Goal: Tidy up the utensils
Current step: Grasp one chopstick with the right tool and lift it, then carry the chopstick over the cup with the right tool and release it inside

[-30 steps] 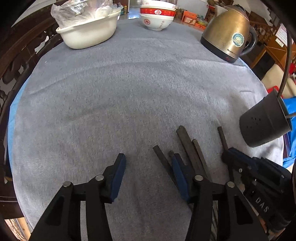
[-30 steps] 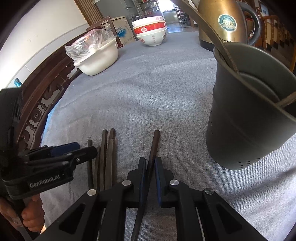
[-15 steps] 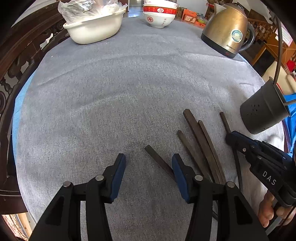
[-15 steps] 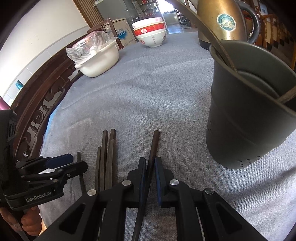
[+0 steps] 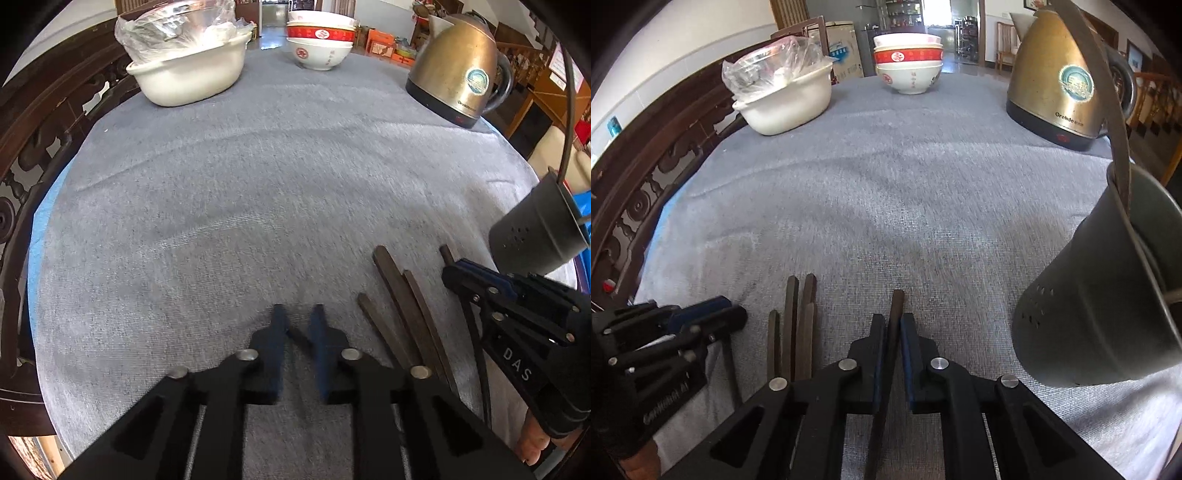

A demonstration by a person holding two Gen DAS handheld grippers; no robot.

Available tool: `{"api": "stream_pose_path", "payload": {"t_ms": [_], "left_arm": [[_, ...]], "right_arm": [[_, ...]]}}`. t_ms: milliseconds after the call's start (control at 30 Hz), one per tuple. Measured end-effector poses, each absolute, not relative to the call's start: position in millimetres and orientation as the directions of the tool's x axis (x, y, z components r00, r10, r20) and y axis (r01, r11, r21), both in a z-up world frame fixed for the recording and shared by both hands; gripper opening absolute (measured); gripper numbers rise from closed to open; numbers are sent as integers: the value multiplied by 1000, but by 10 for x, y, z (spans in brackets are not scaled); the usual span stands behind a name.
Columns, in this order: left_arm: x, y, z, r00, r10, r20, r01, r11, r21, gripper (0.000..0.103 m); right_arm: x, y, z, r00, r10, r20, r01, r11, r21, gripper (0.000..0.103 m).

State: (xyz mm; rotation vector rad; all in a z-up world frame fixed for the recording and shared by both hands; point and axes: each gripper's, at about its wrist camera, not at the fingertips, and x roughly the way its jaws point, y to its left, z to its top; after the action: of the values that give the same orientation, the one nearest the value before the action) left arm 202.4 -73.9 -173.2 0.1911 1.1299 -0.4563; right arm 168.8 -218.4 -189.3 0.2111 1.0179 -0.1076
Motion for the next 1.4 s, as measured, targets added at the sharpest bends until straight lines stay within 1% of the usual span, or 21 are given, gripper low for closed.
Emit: {"api": "stream_pose_path", "payload": {"t_ms": [100, 200, 367, 567, 600, 800, 1100, 1300, 1400], "left_arm": [[2052, -647, -1715, 321, -296, -899, 417, 897, -147, 10], [2032, -549, -1600, 348, -315, -883, 390, 905, -169, 10], [1951, -401, -1182, 433, -353, -830, 362, 911, -198, 9], [1774, -295, -656, 542, -371, -754, 358, 914, -192, 8], [1726, -272, -547, 560, -378, -737, 362, 912, -192, 8], [1421, -358, -20, 658, -403, -637, 406, 901, -150, 7], [1110, -586, 567, 727, -452, -517, 471, 876, -104, 7], [1010, -838, 992, 760, -491, -426, 504, 859, -91, 7], [1009, -1012, 1163, 762, -514, -394, 523, 847, -95, 7]], "right_arm": [[1606, -2253, -1843, 552, 79, -830, 190, 957, 218, 8], [1502, -2273, -1696, 599, 78, -797, 185, 955, 233, 8], [1305, -2317, -1416, 673, 95, -733, 172, 945, 280, 7], [970, -2317, -992, 781, 99, -616, 137, 936, 324, 7], [902, -2314, -893, 805, 98, -585, 128, 934, 333, 7], [561, -2426, -491, 892, 59, -449, 121, 924, 362, 8], [151, -2689, -23, 960, -21, -280, 140, 901, 410, 8], [29, -2921, 290, 974, -93, -206, 172, 897, 408, 8], [-23, -3031, 425, 976, -133, -173, 195, 890, 413, 8]]}}
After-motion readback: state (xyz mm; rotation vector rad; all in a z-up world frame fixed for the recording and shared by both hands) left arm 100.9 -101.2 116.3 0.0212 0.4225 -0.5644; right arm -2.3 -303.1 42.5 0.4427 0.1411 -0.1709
